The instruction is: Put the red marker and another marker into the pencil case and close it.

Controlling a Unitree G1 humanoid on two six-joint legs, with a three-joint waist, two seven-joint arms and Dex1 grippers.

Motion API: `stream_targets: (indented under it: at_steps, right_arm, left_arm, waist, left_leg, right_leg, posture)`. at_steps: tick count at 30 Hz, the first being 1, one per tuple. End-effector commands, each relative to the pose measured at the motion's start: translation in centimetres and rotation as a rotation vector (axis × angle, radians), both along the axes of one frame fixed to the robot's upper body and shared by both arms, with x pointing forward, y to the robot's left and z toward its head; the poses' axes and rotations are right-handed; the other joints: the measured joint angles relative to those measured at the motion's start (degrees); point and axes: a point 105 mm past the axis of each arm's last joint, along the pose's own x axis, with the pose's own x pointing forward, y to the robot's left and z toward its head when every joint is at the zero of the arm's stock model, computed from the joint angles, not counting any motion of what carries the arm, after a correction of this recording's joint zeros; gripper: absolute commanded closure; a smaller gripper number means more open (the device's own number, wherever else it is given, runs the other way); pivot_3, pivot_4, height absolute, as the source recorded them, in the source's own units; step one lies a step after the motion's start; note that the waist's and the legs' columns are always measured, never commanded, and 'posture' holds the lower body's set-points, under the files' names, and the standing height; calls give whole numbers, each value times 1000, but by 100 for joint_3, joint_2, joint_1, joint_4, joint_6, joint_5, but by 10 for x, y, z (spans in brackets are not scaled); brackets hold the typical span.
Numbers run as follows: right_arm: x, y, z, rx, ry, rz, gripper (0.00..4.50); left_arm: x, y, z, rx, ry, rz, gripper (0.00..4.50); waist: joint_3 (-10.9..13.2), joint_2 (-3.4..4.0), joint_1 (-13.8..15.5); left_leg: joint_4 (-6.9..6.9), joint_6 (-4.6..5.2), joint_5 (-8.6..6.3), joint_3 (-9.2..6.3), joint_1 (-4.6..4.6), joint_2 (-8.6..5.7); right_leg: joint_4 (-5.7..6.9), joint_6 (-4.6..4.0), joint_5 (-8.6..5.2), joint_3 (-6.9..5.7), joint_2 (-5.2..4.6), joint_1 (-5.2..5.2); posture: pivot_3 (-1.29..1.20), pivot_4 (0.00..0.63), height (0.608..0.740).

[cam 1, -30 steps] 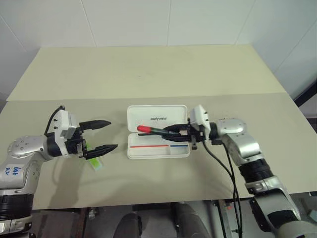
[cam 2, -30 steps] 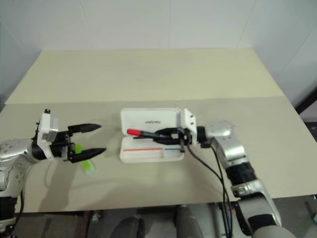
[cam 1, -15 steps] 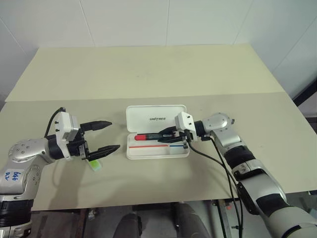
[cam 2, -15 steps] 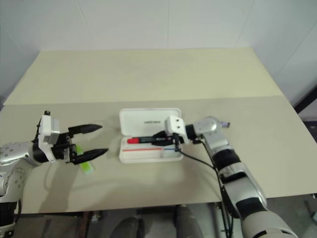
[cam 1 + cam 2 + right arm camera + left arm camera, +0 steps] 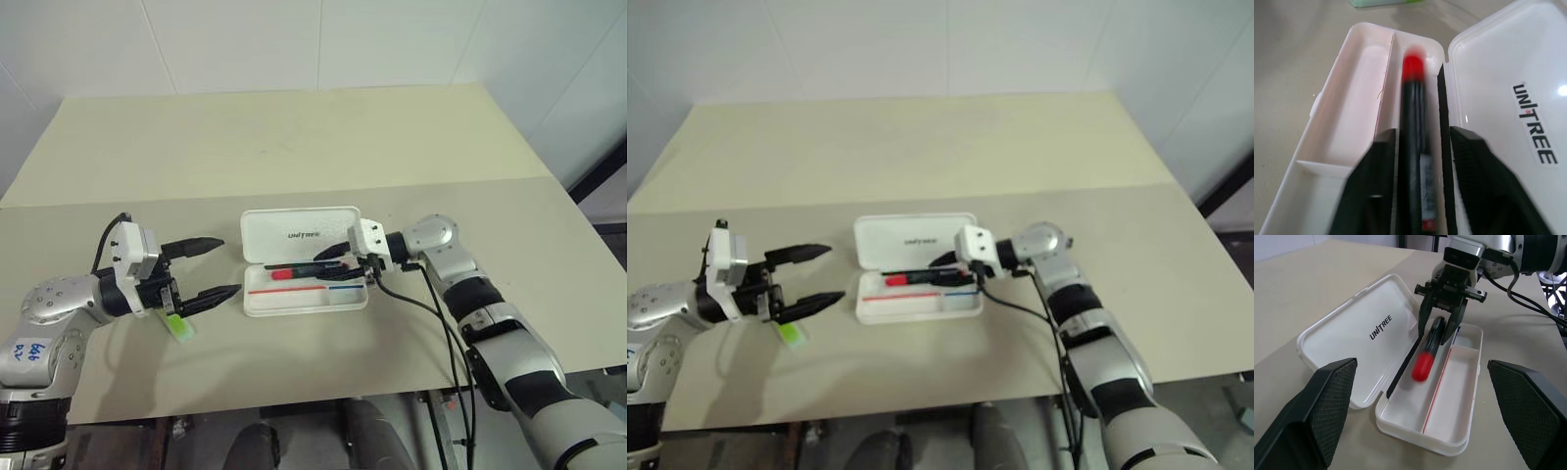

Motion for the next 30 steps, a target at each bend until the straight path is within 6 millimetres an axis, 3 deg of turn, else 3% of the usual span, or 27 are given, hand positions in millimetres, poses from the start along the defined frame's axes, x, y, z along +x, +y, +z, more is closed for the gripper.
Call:
stream_targets:
  at_steps: [1,4,5,12,18,23,30]
  right_arm:
    - [1,5,18,40,-54,25,1379]
    - [1,7,21,51,-62,33,205]
    - [0,8,24,60,-67,39,44]
    - [-16,11,50,164,-51,87,44]
    - [-48,-7,77,265,11,97,44]
    - [-61,-32,90,295,53,32,44]
    - [-43,-68,88,271,60,-110,44]
  left_arm:
    - [-4,-1,11,-9,-58,-2,0]
    - [-4,-2,11,-12,-59,0,0]
    - [-3,-2,11,-13,-58,0,0]
    - [-5,-4,10,-25,-53,9,0]
    - [-8,-1,9,-67,-94,148,0]
    - [-23,12,12,-202,-149,424,0]
    - [-50,55,-34,-225,-78,963,0]
  waist:
    - [0,0,7]
    - [0,0,15]
    - [0,0,15]
    - [0,1,23]
    - [0,1,59]
    - [0,0,86]
    - [-1,-2,105]
  left_leg:
    - [0,-1,0,-1,0,0]
    - [1,-2,1,-1,0,0]
    - [1,-2,1,-1,0,0]
    - [-2,-3,1,-4,0,9]
    - [-6,-3,0,-8,-4,18]
    - [-10,3,-3,-8,-8,6]
    - [-6,5,-1,-3,4,-24]
  right_leg:
    - [0,0,0,-1,0,0]
    - [2,0,0,0,-5,0]
    - [2,0,0,0,-6,0]
    - [1,0,0,-2,-5,0]
    - [-5,0,0,-12,-18,0]
    - [-18,0,0,-50,-84,1]
    - [-40,-2,-2,-50,-48,12]
  posture:
    - [0,150,740]
    - [0,150,740]
    - [0,150,740]
    - [0,150,740]
    - [0,150,740]
    - [0,150,740]
    - [0,150,740]
